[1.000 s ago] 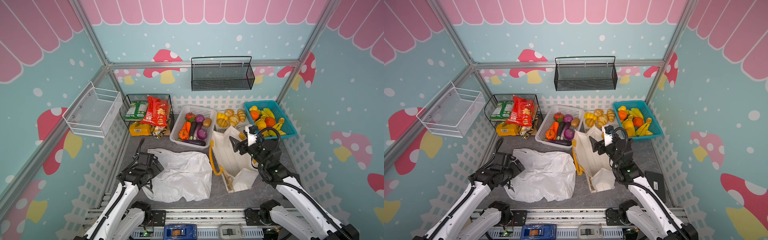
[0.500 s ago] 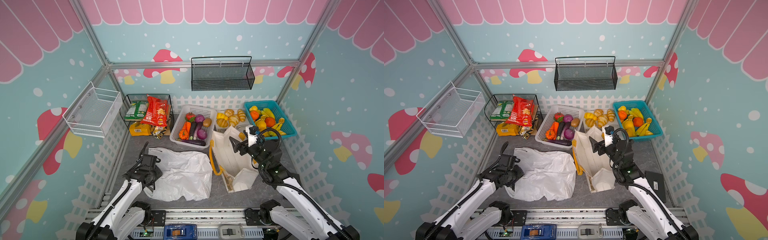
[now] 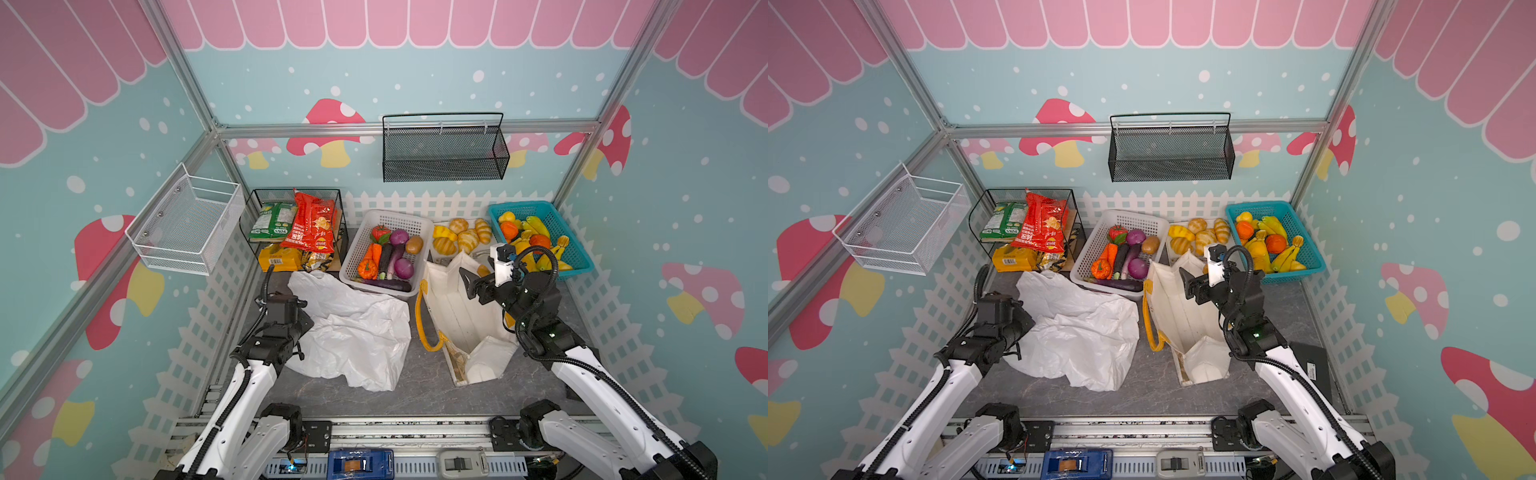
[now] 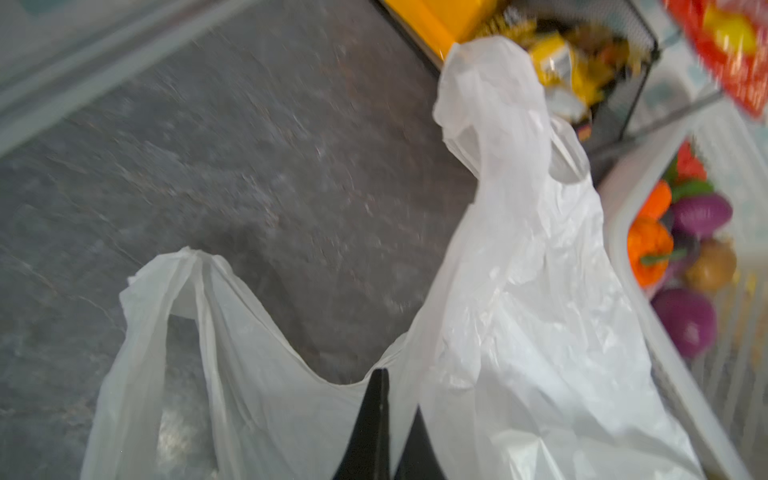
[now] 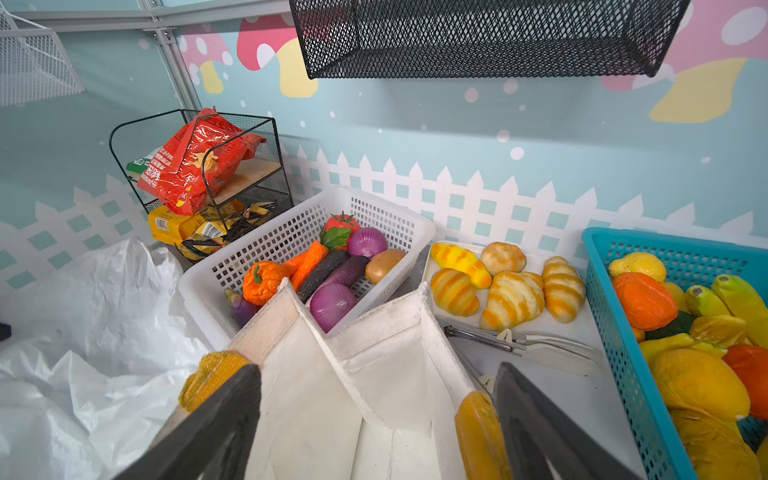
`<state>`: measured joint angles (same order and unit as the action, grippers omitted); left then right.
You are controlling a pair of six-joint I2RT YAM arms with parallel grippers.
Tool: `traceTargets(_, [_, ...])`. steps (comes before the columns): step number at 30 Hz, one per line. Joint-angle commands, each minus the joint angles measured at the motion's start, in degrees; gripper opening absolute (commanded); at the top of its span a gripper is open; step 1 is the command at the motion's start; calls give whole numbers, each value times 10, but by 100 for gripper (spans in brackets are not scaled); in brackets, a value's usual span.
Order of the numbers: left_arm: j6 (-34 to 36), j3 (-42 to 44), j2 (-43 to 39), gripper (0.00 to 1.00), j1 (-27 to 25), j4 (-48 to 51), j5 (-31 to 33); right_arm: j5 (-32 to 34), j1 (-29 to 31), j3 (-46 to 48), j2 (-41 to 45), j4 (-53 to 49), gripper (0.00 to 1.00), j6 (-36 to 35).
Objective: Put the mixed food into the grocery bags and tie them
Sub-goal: 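Grasp the tote's yellow handle with right gripper while left gripper rises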
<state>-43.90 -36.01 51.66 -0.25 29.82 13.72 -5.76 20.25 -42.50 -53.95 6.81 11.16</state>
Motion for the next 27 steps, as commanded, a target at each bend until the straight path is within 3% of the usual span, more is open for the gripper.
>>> traceTargets(1, [-24,-19,27,2,95,-63,70,16,2,-32,-7,-29,89,-10])
traceTargets(3, [-50,-20,29,4,160,-77,57,44,3,-47,-11,-66,89,-23])
traceTargets(4, [-66,-17,25,15,184,-86,55,61,2,-53,-12,-85,90,-30])
traceTargets(6, [-70,-14,22,62,199,-111,54,89,2,-61,-13,-121,91,-43])
traceTargets(7, [-65,-20,27,79,199,-112,50,107,2,-64,-16,-139,92,-47])
traceTargets(10, [-38,-49,55,97,198,-95,-4,128,3,-65,-26,-173,93,-47])
traceTargets(13, [-13,-81,62,99,189,-59,-50,117,2,-62,-48,-195,90,-40])
traceTargets(15, [13,-92,47,99,159,-52,-57,116,2,-64,-63,-202,82,-37])
traceTargets(18, [59,-115,30,97,78,-37,-65,118,2,-68,-78,-201,65,-35])
traceTargets(23, [81,-158,43,91,-40,-33,-161,124,0,-87,-89,-187,20,-35])
traceTargets(25, [89,-183,54,89,-83,-36,-185,118,0,-101,-87,-179,11,-34])
traceTargets(27, [108,-209,63,89,-126,-35,-181,113,-1,-117,-84,-171,8,-34])
